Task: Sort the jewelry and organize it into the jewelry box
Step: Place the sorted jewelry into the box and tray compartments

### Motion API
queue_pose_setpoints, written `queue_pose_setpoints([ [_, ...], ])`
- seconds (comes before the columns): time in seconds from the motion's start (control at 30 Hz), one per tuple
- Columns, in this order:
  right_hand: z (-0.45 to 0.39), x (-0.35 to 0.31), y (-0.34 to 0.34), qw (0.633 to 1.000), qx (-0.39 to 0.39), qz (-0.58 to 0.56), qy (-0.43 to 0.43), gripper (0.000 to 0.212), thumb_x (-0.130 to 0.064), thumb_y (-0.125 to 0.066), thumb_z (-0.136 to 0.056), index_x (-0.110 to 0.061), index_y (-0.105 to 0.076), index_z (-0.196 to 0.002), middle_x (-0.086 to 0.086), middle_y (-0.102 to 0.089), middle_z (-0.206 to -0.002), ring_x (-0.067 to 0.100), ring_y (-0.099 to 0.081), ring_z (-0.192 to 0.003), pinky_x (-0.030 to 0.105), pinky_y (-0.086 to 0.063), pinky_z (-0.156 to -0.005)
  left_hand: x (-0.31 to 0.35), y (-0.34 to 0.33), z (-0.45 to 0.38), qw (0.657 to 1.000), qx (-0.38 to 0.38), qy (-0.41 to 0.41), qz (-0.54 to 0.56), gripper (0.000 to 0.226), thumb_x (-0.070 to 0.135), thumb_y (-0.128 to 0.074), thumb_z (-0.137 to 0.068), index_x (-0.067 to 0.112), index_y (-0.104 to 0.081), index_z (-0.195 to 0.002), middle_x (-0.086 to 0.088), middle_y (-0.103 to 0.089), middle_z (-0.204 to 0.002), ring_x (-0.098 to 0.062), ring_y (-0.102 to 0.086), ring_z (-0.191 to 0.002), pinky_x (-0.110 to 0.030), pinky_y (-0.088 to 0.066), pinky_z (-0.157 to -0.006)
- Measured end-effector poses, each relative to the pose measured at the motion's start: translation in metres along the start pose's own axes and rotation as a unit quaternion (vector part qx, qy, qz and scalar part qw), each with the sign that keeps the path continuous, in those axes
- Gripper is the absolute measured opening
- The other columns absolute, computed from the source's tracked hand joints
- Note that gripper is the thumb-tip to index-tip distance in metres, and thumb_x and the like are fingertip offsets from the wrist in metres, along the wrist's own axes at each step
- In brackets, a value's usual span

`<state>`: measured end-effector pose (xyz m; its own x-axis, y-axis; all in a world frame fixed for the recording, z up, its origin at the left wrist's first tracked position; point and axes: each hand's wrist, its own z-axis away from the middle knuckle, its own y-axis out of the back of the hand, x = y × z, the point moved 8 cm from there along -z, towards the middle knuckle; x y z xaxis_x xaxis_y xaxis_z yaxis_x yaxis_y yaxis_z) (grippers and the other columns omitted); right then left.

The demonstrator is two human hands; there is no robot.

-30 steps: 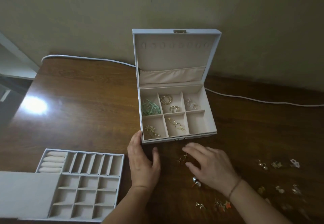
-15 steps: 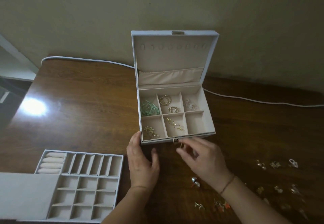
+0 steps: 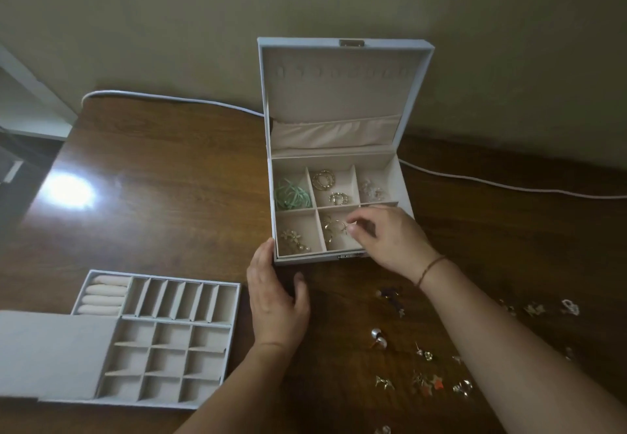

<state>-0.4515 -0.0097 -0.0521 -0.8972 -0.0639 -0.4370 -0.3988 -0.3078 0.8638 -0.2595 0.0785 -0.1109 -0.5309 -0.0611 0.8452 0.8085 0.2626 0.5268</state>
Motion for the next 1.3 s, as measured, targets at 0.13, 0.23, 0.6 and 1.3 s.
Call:
queue_pose_setpoints([
  [0.13, 0.021, 0.025, 0.035, 0.995, 0.090, -0.048, 0.004, 0.021, -0.024, -0.055, -0.095, -0.021, -0.068, -0.112, -0.010, -0.066, -0.103, 0.003, -0.059, -0.092, 0.017, -0.050, -0.077, -0.003, 0.000, 0.001, 1.000, 0.001, 0.012, -0.005, 0.074, 0.001, -0.070, -0.083, 0.011, -0.033, -0.146, -0.008, -0.043, -0.145, -0.007, -0.031, -0.135, -0.023, -0.023, -0.116],
  [0.23, 0.067, 0.063, 0.066, 0.970, 0.221, -0.084, -0.048, 0.020, -0.017, -0.059, -0.093, -0.017, -0.067, -0.111, -0.008, -0.066, -0.101, 0.002, -0.062, -0.085, 0.012, -0.049, -0.070, -0.003, -0.001, 0.002, 1.000, -0.001, 0.020, -0.009, 0.074, 0.000, -0.070, -0.083, 0.009, -0.033, -0.146, -0.009, -0.042, -0.145, -0.012, -0.032, -0.137, -0.028, -0.024, -0.116],
  [0.6, 0.113, 0.061, -0.046, 0.994, 0.002, -0.005, -0.105, 0.042, -0.040, -0.053, -0.095, -0.035, -0.048, -0.136, -0.018, -0.040, -0.129, -0.003, -0.043, -0.101, 0.011, -0.042, -0.077, 0.000, -0.003, 0.003, 0.999, -0.002, 0.031, -0.029, 0.074, -0.001, -0.069, -0.083, 0.006, -0.032, -0.147, -0.013, -0.041, -0.146, -0.023, -0.034, -0.138, -0.032, -0.025, -0.114],
  [1.3, 0.112, 0.063, -0.065, 0.996, 0.078, 0.047, -0.023, 0.041, -0.010, -0.080, -0.075, -0.021, -0.066, -0.111, -0.008, -0.064, -0.099, 0.009, -0.061, -0.088, 0.021, -0.053, -0.069, 0.001, -0.002, 0.002, 0.999, 0.011, 0.025, -0.028, 0.075, -0.003, -0.071, -0.081, 0.006, -0.033, -0.146, -0.013, -0.043, -0.144, -0.021, -0.035, -0.137, -0.034, -0.027, -0.115],
])
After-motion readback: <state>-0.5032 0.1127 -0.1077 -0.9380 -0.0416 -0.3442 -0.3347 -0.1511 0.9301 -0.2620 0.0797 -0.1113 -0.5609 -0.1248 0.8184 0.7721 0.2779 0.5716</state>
